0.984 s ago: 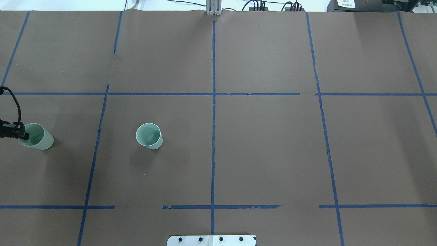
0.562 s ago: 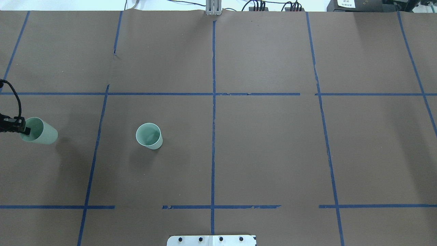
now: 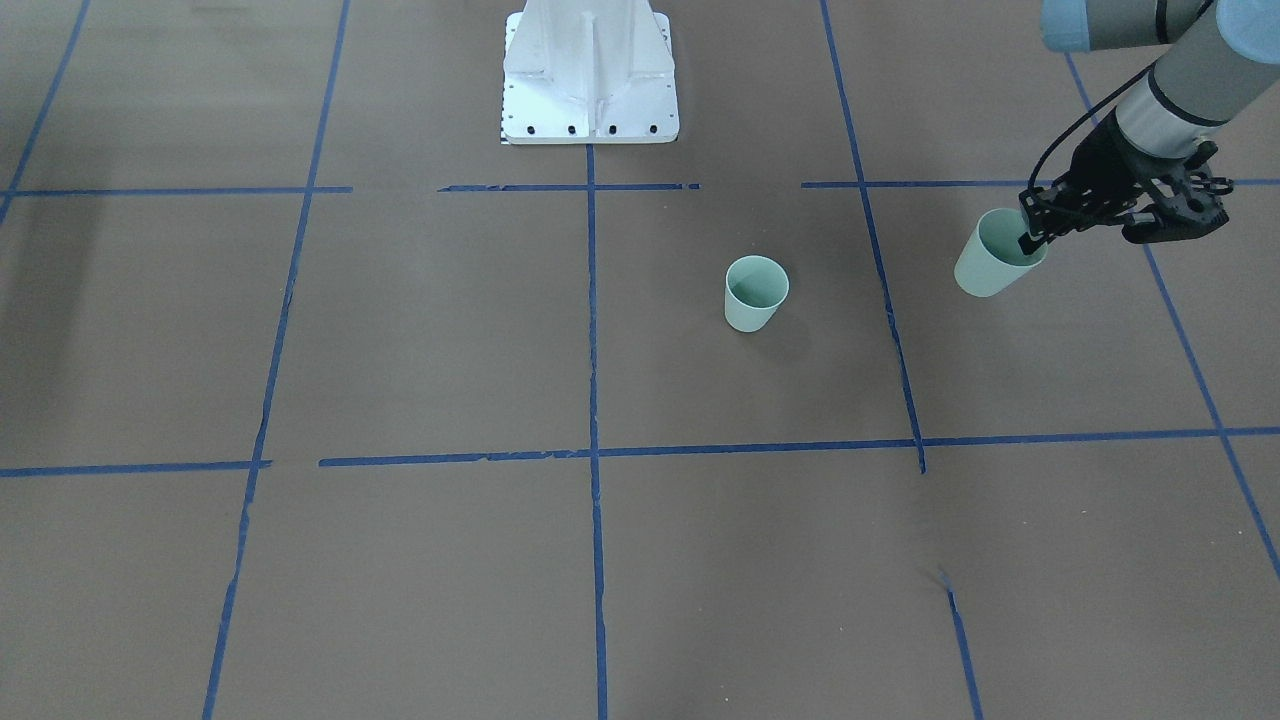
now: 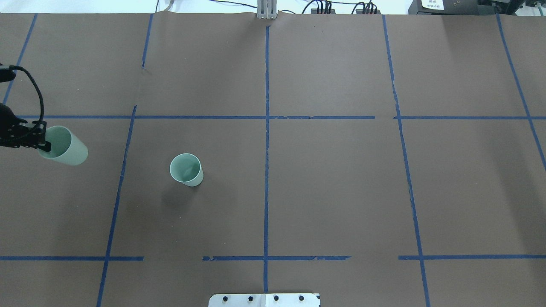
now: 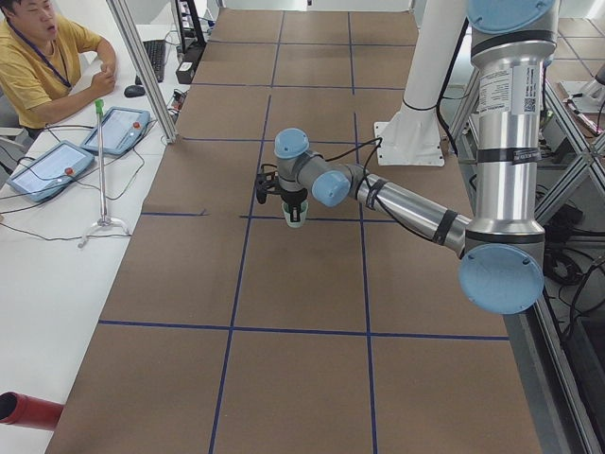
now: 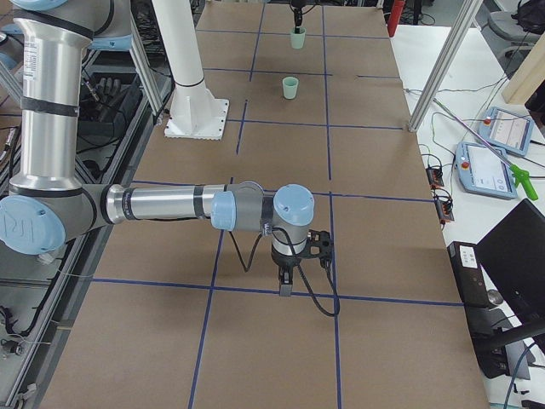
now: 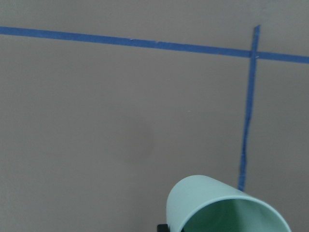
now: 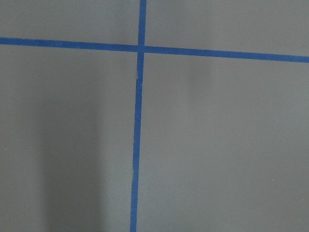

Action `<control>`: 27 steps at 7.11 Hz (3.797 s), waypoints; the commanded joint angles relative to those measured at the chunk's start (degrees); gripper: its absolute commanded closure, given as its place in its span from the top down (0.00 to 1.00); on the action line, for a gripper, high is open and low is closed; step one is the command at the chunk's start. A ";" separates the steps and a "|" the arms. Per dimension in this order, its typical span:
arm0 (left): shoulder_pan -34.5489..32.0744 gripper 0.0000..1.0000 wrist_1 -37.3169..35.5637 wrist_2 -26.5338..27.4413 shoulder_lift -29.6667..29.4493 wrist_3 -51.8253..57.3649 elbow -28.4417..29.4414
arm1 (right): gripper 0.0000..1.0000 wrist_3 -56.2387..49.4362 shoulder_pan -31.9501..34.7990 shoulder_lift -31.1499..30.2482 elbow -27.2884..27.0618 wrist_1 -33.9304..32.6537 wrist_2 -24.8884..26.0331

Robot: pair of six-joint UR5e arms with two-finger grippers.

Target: Stack cups

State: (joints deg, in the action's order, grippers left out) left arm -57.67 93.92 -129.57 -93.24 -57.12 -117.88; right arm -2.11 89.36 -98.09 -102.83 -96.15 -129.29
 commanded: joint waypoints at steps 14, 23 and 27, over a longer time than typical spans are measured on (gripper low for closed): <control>17.42 0.19 -2.42 4.58 -19.08 -29.10 7.23 | 1.00 0.00 0.02 0.00 0.00 0.00 0.00; -1.42 1.00 -1.81 1.25 2.75 24.20 3.71 | 1.00 0.00 -0.06 0.00 0.00 0.00 0.00; -27.43 1.00 -2.51 0.98 14.22 63.79 14.39 | 1.00 0.00 -0.06 0.00 0.00 0.00 0.00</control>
State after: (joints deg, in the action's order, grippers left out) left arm -76.93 91.74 -128.60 -80.77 -7.56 -108.62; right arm -2.11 89.32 -98.09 -102.83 -96.15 -129.29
